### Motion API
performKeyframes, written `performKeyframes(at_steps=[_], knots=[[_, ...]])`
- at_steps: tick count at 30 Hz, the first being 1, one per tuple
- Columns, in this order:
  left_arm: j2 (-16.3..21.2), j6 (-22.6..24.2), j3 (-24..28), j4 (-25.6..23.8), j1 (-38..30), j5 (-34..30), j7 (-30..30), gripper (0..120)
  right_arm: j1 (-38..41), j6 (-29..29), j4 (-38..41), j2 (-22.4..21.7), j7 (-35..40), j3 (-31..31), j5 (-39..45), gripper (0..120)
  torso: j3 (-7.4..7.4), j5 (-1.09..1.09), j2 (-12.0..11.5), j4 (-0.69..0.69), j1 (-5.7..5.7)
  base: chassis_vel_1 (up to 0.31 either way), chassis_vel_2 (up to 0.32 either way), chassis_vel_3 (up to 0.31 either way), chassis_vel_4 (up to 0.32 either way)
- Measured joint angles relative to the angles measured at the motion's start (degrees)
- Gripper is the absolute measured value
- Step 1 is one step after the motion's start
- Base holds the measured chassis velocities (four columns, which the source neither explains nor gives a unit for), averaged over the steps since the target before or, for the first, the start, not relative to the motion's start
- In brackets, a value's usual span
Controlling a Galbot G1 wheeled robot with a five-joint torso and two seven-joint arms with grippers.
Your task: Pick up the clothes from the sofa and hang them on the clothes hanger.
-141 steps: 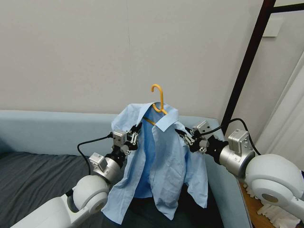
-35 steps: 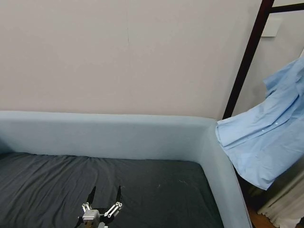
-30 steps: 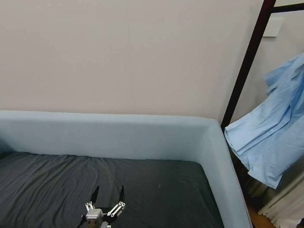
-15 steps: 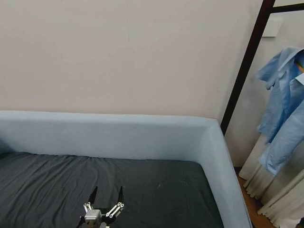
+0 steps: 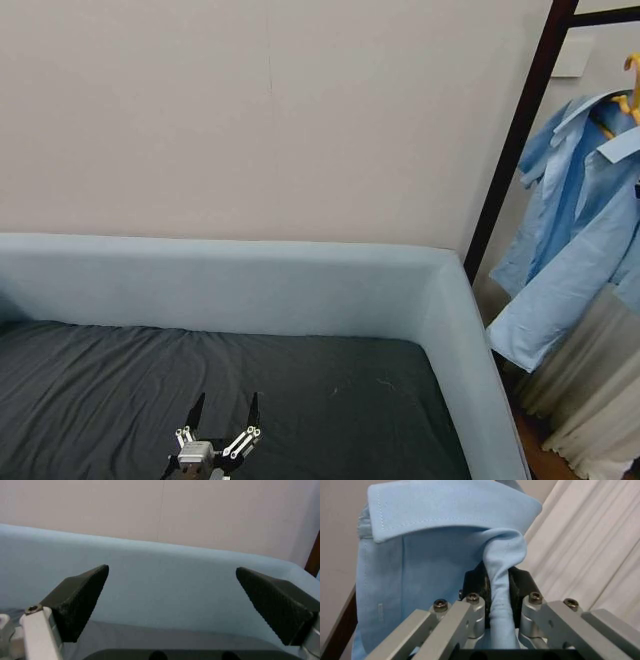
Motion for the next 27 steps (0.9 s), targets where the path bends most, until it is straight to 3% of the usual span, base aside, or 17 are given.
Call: performKeyframes(at_steps=[10,27], knots=[[0.00,0.01,0.00,0.00,0.00,-0.01,-0.01,100,14.38,-0.07,-5.01,4.48,2.12,-12.24,-1.21,7,0.00,0.01,0.00,-0.01,0.00,0.000,0.000,0.000,0.000],[0.00,0.02,0.00,0.00,0.00,-0.03,0.02,100,20.45,-5.51,-7.74,9.33,6.60,-13.65,5.35,7,0.00,0.02,0.00,-0.01,0.00,0.000,0.000,0.000,0.000]])
